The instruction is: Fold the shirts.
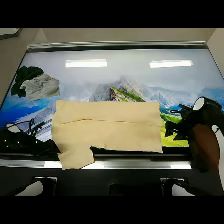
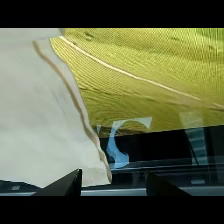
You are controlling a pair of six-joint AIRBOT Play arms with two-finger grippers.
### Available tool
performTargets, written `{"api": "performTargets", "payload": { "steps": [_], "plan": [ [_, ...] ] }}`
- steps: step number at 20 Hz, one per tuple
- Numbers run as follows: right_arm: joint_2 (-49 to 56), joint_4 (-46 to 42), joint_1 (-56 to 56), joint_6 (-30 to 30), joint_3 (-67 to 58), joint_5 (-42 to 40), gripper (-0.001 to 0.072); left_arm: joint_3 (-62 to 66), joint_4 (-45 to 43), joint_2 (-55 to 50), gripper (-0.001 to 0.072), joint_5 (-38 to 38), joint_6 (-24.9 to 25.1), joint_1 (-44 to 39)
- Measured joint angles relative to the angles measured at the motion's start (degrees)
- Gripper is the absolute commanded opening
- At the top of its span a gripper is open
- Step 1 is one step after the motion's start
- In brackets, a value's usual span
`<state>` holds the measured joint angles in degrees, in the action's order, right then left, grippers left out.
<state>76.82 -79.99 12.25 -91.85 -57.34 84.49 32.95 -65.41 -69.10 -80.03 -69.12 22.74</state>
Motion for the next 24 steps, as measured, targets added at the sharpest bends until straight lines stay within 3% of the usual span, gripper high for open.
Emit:
{"api": "performTargets", "payload": {
  "steps": [3, 6, 11, 17, 19, 21, 22, 24],
  "plan": [
    [-0.68, 0.07, -0.02, 0.44, 0.83, 0.04, 0.0494, -3.15, 3.02, 0.83, 0.0398, 1.51, -0.22, 0.00],
    [-1.01, 0.02, 0.02, 0.87, 1.38, 0.57, 0.0495, -5.84, 4.11, 1.11, 0.0051, 4.11, -1.95, 0.02],
    [-3.93, 2.62, 0.02, 1.92, 8.46, -1.07, 0.0609, -7.41, 5.46, 1.38, 0.0032, 5.73, -3.26, 0.02],
    [-5.70, 8.22, 0.00, 2.56, 16.85, -8.24, 0.0585, -7.78, 5.53, 1.40, 0.0032, 5.86, -3.34, 0.02],
    [-5.90, 10.64, 0.02, 2.05, 18.58, -10.67, 0.0443, -7.74, 5.42, 1.40, 0.0032, 5.86, -3.21, 0.02],
    [-5.99, 12.52, 0.09, 0.92, 20.20, -12.13, 0.0203, -7.67, 5.33, 1.38, 0.0032, 5.86, -3.02, 0.02],
    [-5.99, 13.40, 0.09, 0.61, 20.83, -13.33, 0.0037, -7.61, 5.25, 1.38, 0.0032, 5.84, -2.84, 0.00],
    [-6.03, 14.03, 0.04, 0.02, 21.40, -14.64, 0.0037, -7.28, 4.98, 1.38, 0.0031, 5.81, -2.25, -0.11]
  ]
}}
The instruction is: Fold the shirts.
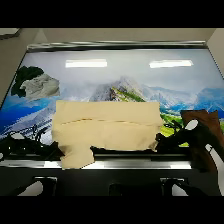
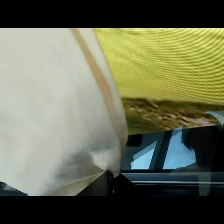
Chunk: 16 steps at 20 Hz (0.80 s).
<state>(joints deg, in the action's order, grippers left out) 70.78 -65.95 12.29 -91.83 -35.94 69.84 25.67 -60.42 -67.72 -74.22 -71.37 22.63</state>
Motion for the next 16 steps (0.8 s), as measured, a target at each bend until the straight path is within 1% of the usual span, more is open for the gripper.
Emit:
{"api": "performTargets", "payload": {
  "steps": [2, 4, 7, 10, 13, 16],
  "plan": [
    [0.07, 0.11, -0.02, 0.28, -0.50, -0.55, 0.0036, 1.55, -1.09, 0.98, 0.0030, 0.83, 0.46, 0.04],
    [0.09, -1.31, -0.02, 1.20, -2.84, -2.36, 0.0035, 4.50, -2.54, 3.43, 0.0028, 4.13, 0.72, 0.13],
    [0.04, -1.01, -0.09, 2.21, -9.55, 0.76, 0.0034, 10.99, 0.04, 8.68, 0.0026, 1.25, 0.68, 0.07],
    [0.07, -0.85, -0.02, 2.56, -17.62, 1.46, 0.0033, 17.97, 1.33, 11.04, 0.0026, 0.48, -0.94, -0.57],
    [2.32, -0.46, -0.44, 1.75, -24.37, -2.16, 0.0033, 25.18, 1.75, 8.02, 0.0027, 2.75, -2.10, -3.13],
    [7.28, -0.52, -3.52, 1.09, -28.83, -6.91, 0.0034, 33.75, 2.05, -0.72, 0.0028, 4.98, -2.43, -7.06]
  ]
}}
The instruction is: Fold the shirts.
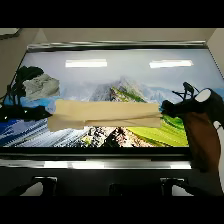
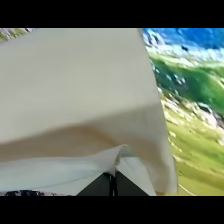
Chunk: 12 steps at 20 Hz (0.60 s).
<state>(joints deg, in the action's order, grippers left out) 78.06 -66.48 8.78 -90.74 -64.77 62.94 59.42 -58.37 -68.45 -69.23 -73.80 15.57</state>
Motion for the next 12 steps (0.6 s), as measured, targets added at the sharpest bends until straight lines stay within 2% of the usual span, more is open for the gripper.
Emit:
{"api": "performTargets", "payload": {
  "steps": [4, 9, 10, 11, 12],
  "plan": [
    [6.78, -0.44, -3.02, -2.34, -3.63, -6.49, 0.0034, 13.11, 0.20, -14.36, 0.0028, 1.01, -2.14, -2.36],
    [10.62, -4.11, -3.87, -6.12, -5.22, -10.78, 0.0036, 22.34, -0.02, -25.92, 0.0032, -0.85, -4.46, -2.75],
    [11.28, -4.74, -3.89, -6.71, -5.31, -10.75, 0.0038, 23.06, -0.33, -27.65, 0.0093, -1.42, -5.11, -2.75],
    [11.82, -5.27, -3.98, -7.04, -5.38, -10.49, 0.0061, 23.52, -0.66, -29.07, 0.0328, -1.88, -5.92, -2.71],
    [12.24, -5.53, -4.02, -7.30, -5.44, -10.12, 0.0252, 23.91, -0.81, -30.21, 0.0517, -2.58, -6.38, -2.71]
  ]
}}
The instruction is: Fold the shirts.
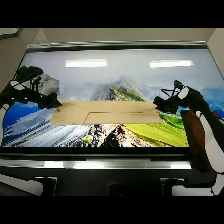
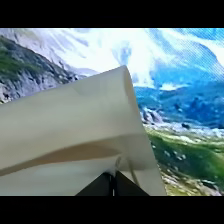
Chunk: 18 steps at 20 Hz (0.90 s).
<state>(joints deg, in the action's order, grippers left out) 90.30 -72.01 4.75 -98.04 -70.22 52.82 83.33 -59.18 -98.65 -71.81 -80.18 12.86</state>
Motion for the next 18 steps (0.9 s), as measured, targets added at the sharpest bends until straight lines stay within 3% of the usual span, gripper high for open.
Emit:
{"api": "performTargets", "payload": {
  "steps": [1, 2, 6, 11, 13, 14, 15, 16, 17, 18],
  "plan": [
    [0.22, -0.24, 0.02, -0.33, -0.07, 0.57, 0.0498, 0.31, -0.02, -0.70, 0.0551, -0.59, -0.66, 0.02],
    [0.24, -0.39, 0.31, -0.55, -0.17, 1.31, 0.0538, 0.66, -0.04, -1.09, 0.0548, -1.07, -0.83, 0.02],
    [-0.52, 0.70, 5.22, 0.31, -0.66, 5.75, 0.0637, 2.64, -0.11, 0.35, 0.0546, -2.64, -1.09, 0.94],
    [3.48, 13.60, 11.04, 7.37, -0.72, 11.82, 0.0649, 3.50, 0.63, 5.79, 0.0536, -3.50, -1.22, 0.22],
    [5.90, 17.81, 10.80, 8.61, -0.79, 12.26, 0.0618, 3.63, 1.16, 8.35, 0.0526, -3.67, -1.07, -1.22],
    [6.86, 19.67, 10.19, 8.72, -0.83, 12.26, 0.0565, 3.67, 1.20, 9.53, 0.0526, -3.72, -1.01, -2.14],
    [7.85, 21.18, 9.38, 8.61, -0.90, 12.09, 0.0387, 3.72, 1.31, 10.67, 0.0526, -3.76, -0.98, -3.19],
    [8.46, 21.20, 8.66, 8.24, -0.85, 11.28, 0.0128, 3.72, 1.29, 11.54, 0.0526, -3.76, -0.92, -4.28],
    [9.11, 21.57, 8.02, 7.82, -0.76, 10.47, 0.0040, 3.72, 1.29, 12.24, 0.0526, -3.74, -0.87, -5.46],
    [9.38, 22.32, 7.32, 7.54, -0.83, 9.90, 0.0038, 3.72, 1.29, 12.72, 0.0515, -3.65, -0.85, -6.91]
  ]
}}
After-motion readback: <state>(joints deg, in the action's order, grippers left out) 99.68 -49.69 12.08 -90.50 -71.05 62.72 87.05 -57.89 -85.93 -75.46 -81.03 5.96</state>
